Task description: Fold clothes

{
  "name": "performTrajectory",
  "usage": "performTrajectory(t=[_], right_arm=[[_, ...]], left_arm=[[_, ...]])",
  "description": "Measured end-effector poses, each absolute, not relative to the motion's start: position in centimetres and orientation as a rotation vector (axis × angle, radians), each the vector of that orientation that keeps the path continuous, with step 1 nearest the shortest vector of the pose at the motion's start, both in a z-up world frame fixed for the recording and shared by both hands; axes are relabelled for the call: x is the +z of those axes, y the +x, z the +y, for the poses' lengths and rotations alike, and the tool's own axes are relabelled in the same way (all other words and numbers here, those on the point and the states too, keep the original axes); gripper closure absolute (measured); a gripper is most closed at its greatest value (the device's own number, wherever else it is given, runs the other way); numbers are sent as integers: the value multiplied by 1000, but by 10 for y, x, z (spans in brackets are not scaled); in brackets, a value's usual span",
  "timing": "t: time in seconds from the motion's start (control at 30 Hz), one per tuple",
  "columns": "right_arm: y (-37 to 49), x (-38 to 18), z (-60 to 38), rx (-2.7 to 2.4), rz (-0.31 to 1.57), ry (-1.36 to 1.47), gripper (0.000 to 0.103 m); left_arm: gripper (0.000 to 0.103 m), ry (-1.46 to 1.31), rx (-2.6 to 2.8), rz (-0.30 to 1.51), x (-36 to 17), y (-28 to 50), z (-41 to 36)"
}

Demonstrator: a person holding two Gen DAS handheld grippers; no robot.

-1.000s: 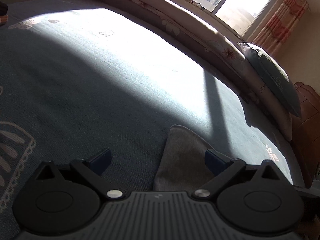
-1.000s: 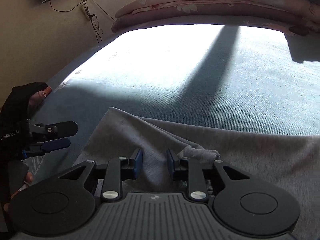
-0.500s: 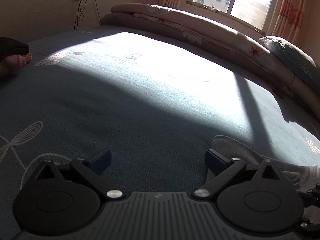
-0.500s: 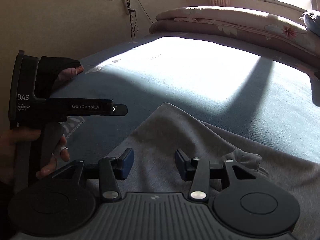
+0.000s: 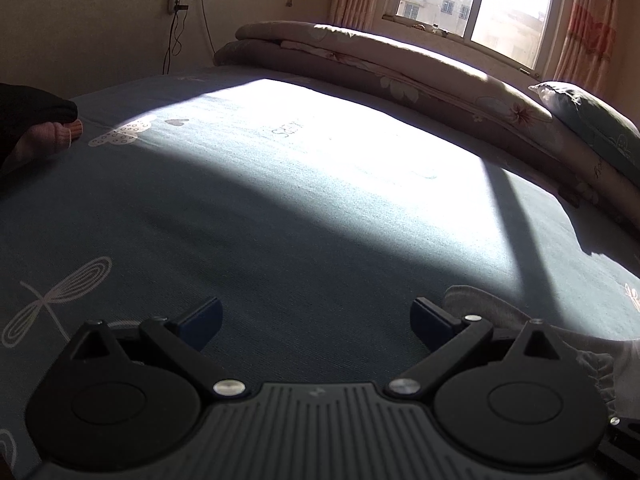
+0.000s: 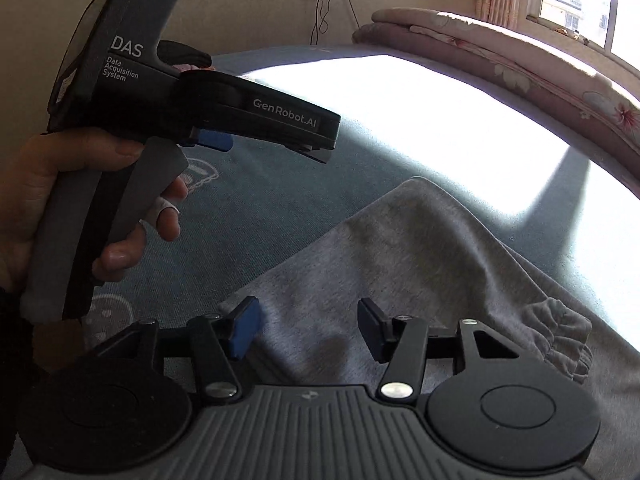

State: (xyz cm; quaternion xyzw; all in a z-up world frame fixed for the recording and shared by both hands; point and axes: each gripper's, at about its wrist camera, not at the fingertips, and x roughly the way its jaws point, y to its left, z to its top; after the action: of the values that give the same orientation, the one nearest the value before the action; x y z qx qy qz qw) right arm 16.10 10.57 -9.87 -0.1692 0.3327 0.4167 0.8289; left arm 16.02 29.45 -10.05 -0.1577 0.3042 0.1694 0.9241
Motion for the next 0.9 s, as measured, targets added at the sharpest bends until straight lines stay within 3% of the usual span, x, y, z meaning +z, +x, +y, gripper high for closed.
performTrajectory(t=[0.2,0.4,0.5,0.77,0.9], right_arm=[[218,-70,118,829,653,-229,44],[280,-113,152,786,803,-172,42],[282,-117,152,807,780,-149,33],[267,-106,142,840,778,-111,35],[269,-115,147,846,791,-125,29]], left_arm=[[3,-324,416,616,-99,157,306],[3,-333,409,629,-100,158,310],[3,-342,407,628,-100,159,312],[3,-382,429,601,-96,152,321],[3,-399,438,594,-96,151,326]])
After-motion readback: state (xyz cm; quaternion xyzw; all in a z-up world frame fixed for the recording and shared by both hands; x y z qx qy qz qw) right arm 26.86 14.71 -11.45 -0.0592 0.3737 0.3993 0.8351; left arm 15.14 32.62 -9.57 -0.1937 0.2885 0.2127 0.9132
